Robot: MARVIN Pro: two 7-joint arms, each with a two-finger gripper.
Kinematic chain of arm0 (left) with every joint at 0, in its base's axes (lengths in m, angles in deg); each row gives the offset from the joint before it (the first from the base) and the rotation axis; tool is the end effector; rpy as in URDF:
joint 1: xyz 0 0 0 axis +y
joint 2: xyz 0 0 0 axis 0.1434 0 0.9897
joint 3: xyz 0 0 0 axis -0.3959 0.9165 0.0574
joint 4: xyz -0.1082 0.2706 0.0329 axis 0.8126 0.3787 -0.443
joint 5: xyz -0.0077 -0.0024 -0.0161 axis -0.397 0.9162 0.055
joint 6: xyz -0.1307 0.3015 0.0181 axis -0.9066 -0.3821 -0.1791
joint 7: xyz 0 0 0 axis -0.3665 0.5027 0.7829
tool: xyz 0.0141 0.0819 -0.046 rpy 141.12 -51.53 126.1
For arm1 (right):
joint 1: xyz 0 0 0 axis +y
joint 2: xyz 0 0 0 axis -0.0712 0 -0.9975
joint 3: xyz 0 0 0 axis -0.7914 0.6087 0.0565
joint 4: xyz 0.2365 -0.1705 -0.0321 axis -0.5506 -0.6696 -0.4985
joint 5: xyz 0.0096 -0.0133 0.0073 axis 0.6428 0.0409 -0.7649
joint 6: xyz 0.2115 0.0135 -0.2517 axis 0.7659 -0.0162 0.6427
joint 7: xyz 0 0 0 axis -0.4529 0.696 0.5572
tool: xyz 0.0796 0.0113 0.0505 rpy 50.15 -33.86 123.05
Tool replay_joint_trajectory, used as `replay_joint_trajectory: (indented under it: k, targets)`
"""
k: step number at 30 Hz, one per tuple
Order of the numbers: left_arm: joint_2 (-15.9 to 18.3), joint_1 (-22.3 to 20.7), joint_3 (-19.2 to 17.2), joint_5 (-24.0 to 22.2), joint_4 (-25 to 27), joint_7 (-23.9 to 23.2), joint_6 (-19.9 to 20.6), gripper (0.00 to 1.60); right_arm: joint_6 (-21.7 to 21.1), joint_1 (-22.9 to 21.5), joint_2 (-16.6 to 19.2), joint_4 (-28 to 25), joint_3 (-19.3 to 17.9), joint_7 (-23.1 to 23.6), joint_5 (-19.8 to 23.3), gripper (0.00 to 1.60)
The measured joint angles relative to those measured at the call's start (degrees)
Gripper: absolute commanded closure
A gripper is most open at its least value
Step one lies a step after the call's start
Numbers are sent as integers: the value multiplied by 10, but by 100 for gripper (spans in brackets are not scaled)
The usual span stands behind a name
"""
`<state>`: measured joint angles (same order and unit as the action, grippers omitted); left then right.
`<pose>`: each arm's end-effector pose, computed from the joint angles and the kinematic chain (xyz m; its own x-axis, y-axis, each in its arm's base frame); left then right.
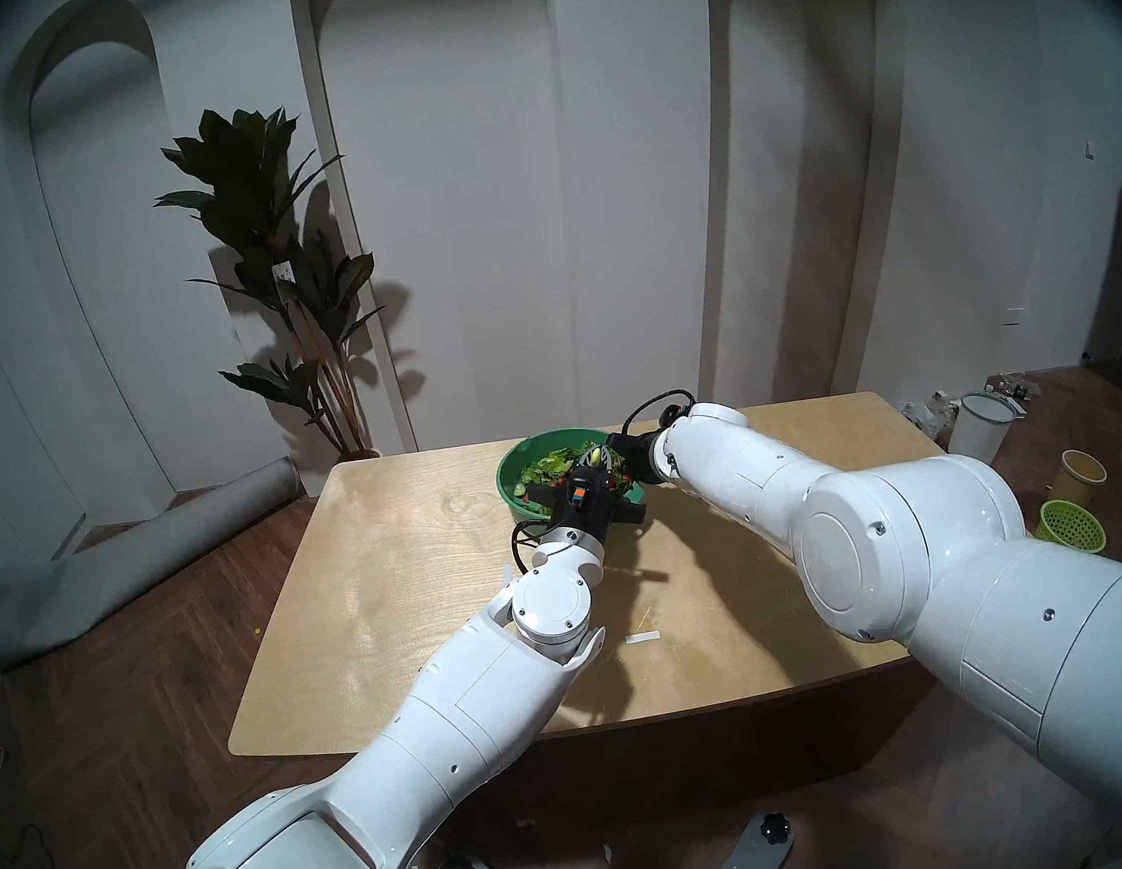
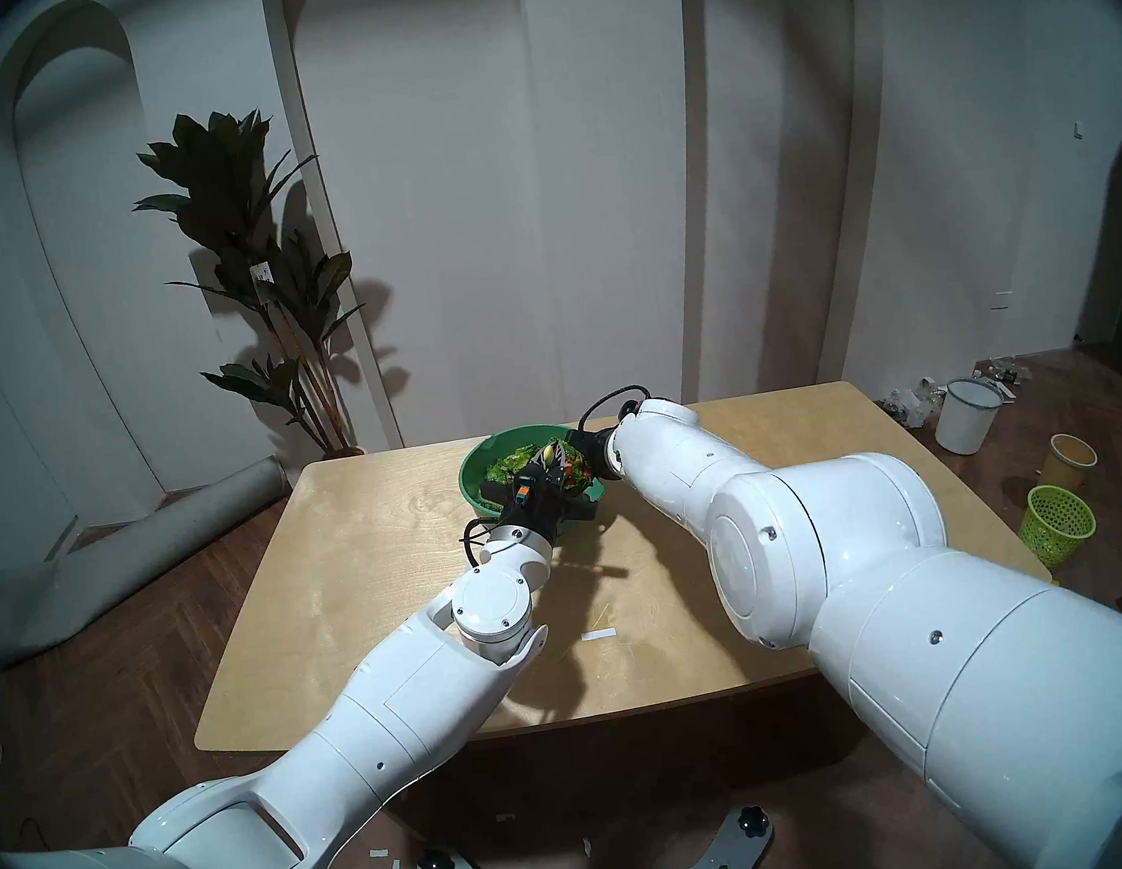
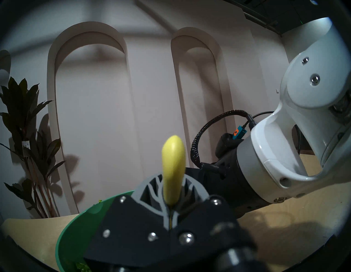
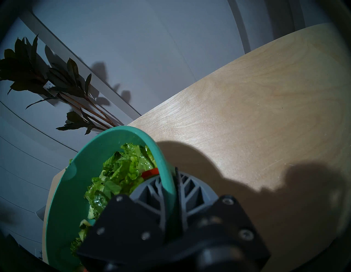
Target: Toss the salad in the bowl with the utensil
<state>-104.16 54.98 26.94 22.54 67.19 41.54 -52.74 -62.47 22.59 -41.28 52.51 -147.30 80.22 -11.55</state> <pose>0.4957 -0.1817 -0.3082 -0.1667 -0.1149 0.9793 -0.3126 -0.9358 -0.1631 0.6428 0.0647 -0.3046 0.6213 -0.4727 0.6249 -0.1201 -0.8456 -0.5202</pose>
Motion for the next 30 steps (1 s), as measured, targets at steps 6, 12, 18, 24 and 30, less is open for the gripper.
replay_joint_trajectory:
  k: [6,12,18,24,30]
  targets:
    - [2,-9,-2,3,9,-9,20,160,0,0,0,0,0,0,0,131]
    - [12,-18,-5,10,9,-17,32,160,0,0,0,0,0,0,0,131]
    - [25,-31,-10,20,0,-27,39,160,0,0,0,0,0,0,0,131]
    - [30,-45,-13,28,-21,-36,37,160,0,0,0,0,0,0,0,131]
    - [29,-60,-14,38,-54,-42,32,160,0,0,0,0,0,0,0,131]
